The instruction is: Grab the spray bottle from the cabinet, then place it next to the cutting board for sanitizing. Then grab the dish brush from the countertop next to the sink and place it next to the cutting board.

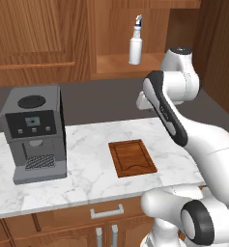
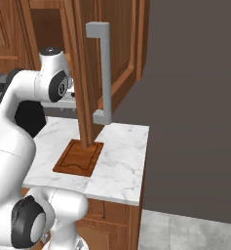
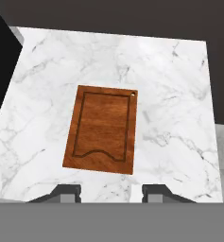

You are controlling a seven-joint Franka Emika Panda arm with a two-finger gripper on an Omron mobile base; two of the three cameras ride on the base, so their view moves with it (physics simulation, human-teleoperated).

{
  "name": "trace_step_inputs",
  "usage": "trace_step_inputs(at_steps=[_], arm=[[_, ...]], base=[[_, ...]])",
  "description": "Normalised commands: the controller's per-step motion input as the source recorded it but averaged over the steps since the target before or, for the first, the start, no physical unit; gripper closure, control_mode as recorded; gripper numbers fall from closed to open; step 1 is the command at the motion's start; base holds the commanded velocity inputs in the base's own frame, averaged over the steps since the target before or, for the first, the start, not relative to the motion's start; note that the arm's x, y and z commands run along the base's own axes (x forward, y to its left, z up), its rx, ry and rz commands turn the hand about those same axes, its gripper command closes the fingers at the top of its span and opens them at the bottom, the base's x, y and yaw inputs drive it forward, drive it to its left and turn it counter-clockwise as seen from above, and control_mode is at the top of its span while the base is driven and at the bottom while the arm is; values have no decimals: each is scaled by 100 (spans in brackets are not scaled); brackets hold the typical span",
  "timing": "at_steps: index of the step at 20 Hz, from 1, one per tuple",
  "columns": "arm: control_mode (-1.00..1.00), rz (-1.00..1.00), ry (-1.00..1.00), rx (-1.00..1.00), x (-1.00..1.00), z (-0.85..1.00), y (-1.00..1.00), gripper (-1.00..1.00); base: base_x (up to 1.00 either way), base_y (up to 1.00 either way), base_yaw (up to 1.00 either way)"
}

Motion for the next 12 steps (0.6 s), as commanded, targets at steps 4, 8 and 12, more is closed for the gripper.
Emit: trace_step_inputs(at_steps=[4, 8, 12], arm=[[-100, 0, -4, 0, -22, 0, 0, -100], [-100, 0, -21, -1, -30, 17, 2, -100], [-100, 0, -33, 0, -35, 59, 0, -100]], base=[[0, 0, 0], [0, 0, 0], [0, 0, 0]])
